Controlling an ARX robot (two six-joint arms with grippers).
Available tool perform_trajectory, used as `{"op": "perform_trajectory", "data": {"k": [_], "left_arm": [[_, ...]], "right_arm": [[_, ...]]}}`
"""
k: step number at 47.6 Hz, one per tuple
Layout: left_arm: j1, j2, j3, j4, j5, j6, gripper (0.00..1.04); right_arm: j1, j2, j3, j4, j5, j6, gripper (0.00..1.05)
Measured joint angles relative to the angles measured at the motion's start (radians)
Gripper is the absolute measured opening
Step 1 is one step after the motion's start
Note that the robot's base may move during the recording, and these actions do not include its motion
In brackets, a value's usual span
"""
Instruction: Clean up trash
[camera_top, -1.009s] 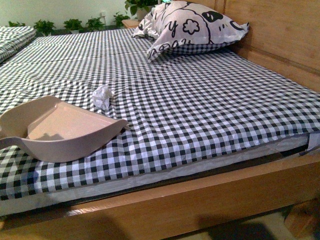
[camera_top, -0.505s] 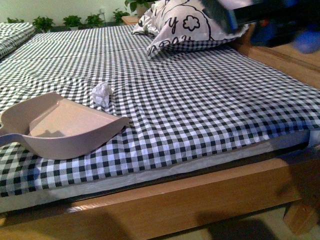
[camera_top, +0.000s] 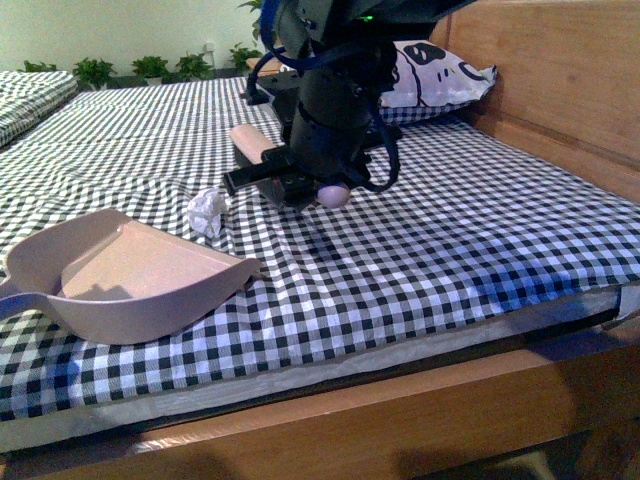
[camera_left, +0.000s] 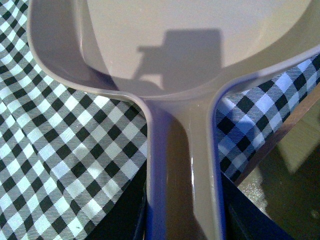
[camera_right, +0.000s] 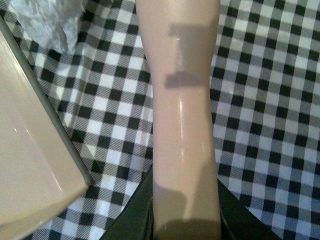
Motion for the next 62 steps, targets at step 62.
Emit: {"op": "perform_trajectory", "data": {"k": [62], "left_arm": [[0.002,-0.001,-0.037,0.125,-0.018,-0.041,0.27]], "right_arm": [[-0.214,-0.417,-0.441,0.214,-0.187,-0.284,0.18]]}}
